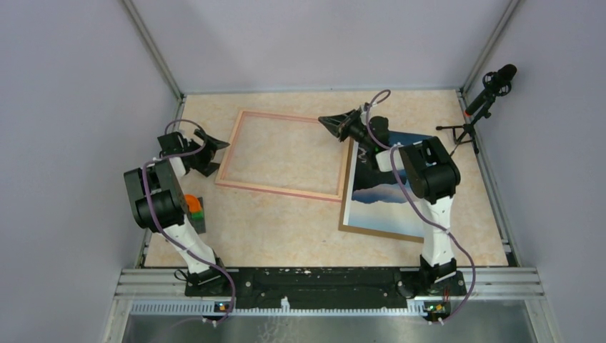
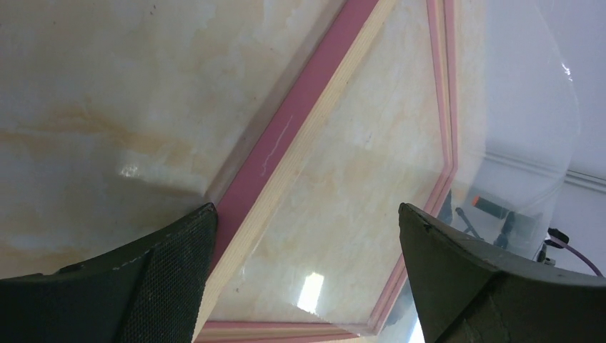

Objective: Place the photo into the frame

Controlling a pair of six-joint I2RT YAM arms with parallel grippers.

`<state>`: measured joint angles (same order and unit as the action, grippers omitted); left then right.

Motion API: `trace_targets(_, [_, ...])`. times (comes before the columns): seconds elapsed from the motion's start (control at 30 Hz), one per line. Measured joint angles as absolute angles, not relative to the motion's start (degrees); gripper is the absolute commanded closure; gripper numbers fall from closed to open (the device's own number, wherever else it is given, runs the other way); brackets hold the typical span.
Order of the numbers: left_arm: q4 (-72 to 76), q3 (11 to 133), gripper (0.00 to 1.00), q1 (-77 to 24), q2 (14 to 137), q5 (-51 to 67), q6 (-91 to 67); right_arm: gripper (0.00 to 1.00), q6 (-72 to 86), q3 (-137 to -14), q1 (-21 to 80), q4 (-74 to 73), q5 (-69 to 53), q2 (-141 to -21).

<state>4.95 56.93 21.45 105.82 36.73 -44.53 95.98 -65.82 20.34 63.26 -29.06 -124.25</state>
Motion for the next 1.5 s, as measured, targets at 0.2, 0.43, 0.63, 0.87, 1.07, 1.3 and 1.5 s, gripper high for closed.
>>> trace_targets(0.2, [2.37, 56.86, 0.01, 21.45, 102.26, 35.31, -43.75, 1.00, 95.64, -67.88, 21.04, 62.54, -28.82, -124.14])
trace_targets(0.43, [2.96, 56.16, 0.01, 21.50, 102.17, 36.16, -44.58, 1.00, 95.66, -66.96, 22.41, 62.96, -28.03, -124.14])
trace_targets(0.63, [2.98, 56.12, 0.01, 21.52, 102.17, 36.14, -44.66, 1.00, 96.12, -64.40, 22.76, 64.36, -26.94, -124.16])
trace_targets(0.87, [3.07, 56.07, 0.01, 21.52, 102.17, 36.14, -44.75, 1.00, 96.27, -62.57, 23.09, 65.67, -25.56, -124.38])
trace_targets(1.07, [3.92, 55.70, 0.01, 21.56, 102.74, 36.18, -45.19, 1.00, 96.09, -60.31, 23.53, 67.02, -24.43, -124.38])
trace_targets(1.3, [4.29, 55.57, 0.01, 21.65, 102.83, 36.25, -45.56, 1.00, 96.29, -57.58, 23.53, 68.31, -24.60, -124.38])
trace_targets(1.5, [4.45, 55.57, 0.01, 21.67, 102.91, 36.38, -45.58, 1.00, 97.12, -57.04, 23.53, 70.17, -26.48, -124.38])
